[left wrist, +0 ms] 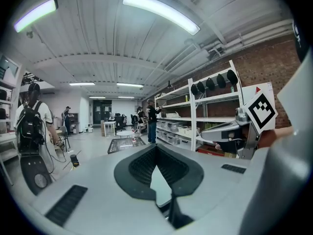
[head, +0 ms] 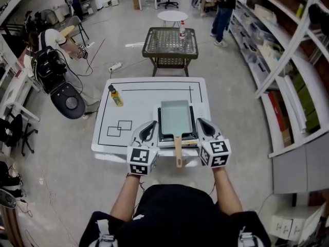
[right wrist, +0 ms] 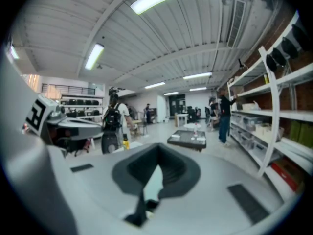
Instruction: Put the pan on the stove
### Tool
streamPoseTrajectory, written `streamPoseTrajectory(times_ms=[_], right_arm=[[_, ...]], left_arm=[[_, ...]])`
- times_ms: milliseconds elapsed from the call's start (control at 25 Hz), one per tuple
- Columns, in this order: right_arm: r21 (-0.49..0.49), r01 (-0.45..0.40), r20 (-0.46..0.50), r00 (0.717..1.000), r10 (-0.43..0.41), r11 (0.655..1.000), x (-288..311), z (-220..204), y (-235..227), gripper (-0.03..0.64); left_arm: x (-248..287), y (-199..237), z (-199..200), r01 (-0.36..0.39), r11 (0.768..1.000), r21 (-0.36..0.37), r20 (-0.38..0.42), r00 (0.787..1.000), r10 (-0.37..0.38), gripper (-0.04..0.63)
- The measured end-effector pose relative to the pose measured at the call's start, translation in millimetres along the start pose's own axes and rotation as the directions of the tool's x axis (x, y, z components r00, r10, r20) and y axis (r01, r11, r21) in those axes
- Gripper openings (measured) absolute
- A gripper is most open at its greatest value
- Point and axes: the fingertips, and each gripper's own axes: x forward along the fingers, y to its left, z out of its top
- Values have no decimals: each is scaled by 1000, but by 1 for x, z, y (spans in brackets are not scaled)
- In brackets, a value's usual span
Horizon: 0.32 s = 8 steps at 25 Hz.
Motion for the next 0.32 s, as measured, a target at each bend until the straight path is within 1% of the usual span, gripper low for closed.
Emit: streamPoseTrajectory(times_ms=[320], right_arm=[[0,4,-9,1000,-4,1000,0,-1,0,34]], left_arm=[[-2,0,3,-2,1000,-6,2,1000,2,25]])
